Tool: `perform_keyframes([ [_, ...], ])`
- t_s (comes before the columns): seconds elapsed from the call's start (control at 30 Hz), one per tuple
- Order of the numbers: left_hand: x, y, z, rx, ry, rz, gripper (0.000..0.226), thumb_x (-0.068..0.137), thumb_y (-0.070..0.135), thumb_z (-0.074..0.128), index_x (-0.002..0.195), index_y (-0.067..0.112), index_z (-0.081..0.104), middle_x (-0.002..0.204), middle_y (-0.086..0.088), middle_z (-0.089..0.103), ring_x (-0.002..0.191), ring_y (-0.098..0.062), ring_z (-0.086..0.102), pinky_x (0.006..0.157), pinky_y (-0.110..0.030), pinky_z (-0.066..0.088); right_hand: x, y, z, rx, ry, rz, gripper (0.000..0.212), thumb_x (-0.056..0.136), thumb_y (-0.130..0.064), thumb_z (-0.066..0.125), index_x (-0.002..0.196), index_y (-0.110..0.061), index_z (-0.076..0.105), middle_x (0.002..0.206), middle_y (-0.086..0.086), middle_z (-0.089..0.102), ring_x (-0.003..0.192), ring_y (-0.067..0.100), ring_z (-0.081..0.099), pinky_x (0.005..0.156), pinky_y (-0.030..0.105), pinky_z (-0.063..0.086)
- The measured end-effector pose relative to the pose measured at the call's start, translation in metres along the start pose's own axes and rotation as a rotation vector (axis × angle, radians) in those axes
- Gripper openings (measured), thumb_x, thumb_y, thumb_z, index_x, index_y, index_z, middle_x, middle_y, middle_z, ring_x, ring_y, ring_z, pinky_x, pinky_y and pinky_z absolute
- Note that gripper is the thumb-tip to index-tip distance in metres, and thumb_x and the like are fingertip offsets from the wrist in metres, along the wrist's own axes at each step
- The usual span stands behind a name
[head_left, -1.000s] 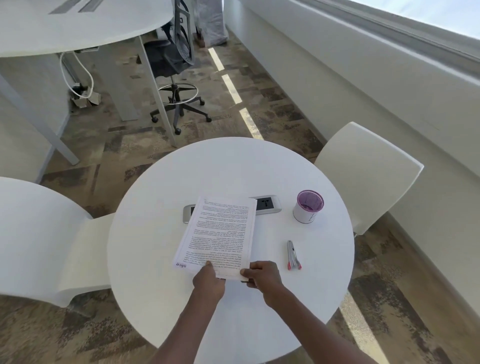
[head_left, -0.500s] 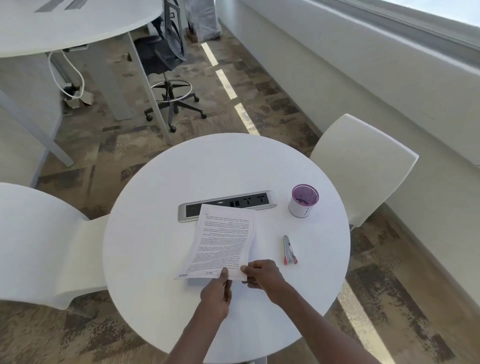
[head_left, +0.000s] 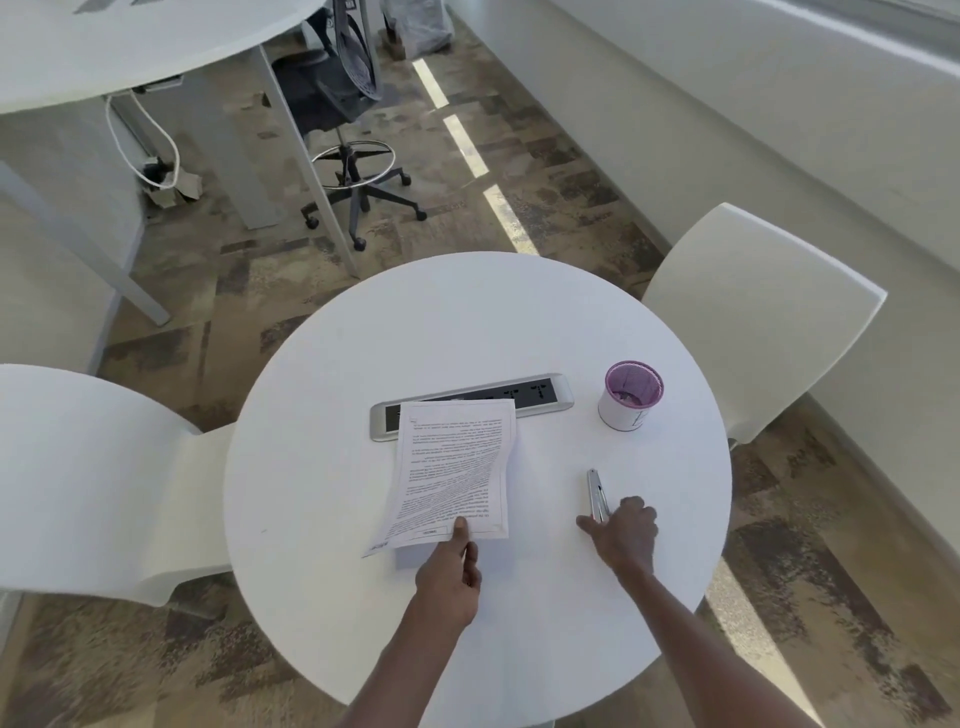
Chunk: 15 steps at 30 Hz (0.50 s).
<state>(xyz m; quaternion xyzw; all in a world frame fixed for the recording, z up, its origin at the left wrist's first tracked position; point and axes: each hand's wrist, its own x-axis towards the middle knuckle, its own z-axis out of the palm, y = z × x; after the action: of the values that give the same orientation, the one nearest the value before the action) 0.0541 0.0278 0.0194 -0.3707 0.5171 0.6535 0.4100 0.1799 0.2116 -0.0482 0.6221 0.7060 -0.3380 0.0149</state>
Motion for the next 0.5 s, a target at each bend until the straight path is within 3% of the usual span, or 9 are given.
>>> perform_keyframes([
  [0.1, -0.004, 0.001, 0.004, -0.032, -0.023, -0.006, 0.022, 0.081, 0.015, 0.083, 0.096, 0.017, 0.067, 0.088, 0.005, 0.071, 0.073, -0.009, 0.062, 0.059, -0.022, 0.035, 0.004, 0.000, 0.004, -0.082, 0.011, -0.046, 0.070, 0.079, -0.037, 0.080, 0.121, 0.010, 0.050, 0.119, 0.024, 0.055, 0.117, 0.038, 0.048, 0.103, 0.042, 0.038],
  [0.23, -0.007, 0.005, 0.009, -0.052, -0.031, -0.002, 0.024, 0.081, 0.013, 0.082, 0.099, 0.017, 0.067, 0.089, 0.004, 0.072, 0.074, -0.010, 0.062, 0.059, -0.021, 0.036, 0.008, 0.000, 0.006, -0.136, -0.005, -0.055, 0.047, 0.085, -0.028, 0.071, 0.114, 0.007, 0.057, 0.115, 0.023, 0.059, 0.114, 0.037, 0.049, 0.100, 0.040, 0.037],
  [0.3, -0.009, 0.006, 0.011, -0.058, -0.036, 0.007, 0.025, 0.081, 0.012, 0.082, 0.101, 0.015, 0.067, 0.091, 0.003, 0.072, 0.074, -0.010, 0.063, 0.059, -0.021, 0.037, 0.009, -0.001, 0.003, -0.099, -0.015, -0.023, 0.041, 0.084, -0.024, 0.070, 0.110, 0.006, 0.059, 0.111, 0.024, 0.062, 0.109, 0.038, 0.053, 0.093, 0.040, 0.041],
  [0.43, -0.014, 0.007, 0.016, -0.084, -0.064, 0.021, 0.022, 0.082, 0.012, 0.081, 0.099, 0.015, 0.067, 0.093, 0.001, 0.071, 0.076, -0.011, 0.063, 0.061, -0.021, 0.038, 0.004, -0.004, -0.008, 0.061, -0.034, -0.017, 0.032, 0.079, -0.018, 0.071, 0.100, 0.004, 0.062, 0.090, 0.017, 0.067, 0.087, 0.034, 0.062, 0.067, 0.034, 0.046],
  [0.5, -0.017, 0.008, 0.020, -0.093, -0.076, 0.021, 0.020, 0.083, 0.013, 0.080, 0.097, 0.016, 0.067, 0.095, 0.002, 0.071, 0.078, -0.011, 0.063, 0.061, -0.021, 0.039, -0.002, -0.009, -0.014, 0.194, -0.041, -0.051, 0.029, 0.078, -0.014, 0.070, 0.102, 0.001, 0.064, 0.088, 0.011, 0.064, 0.083, 0.030, 0.062, 0.065, 0.032, 0.048],
])
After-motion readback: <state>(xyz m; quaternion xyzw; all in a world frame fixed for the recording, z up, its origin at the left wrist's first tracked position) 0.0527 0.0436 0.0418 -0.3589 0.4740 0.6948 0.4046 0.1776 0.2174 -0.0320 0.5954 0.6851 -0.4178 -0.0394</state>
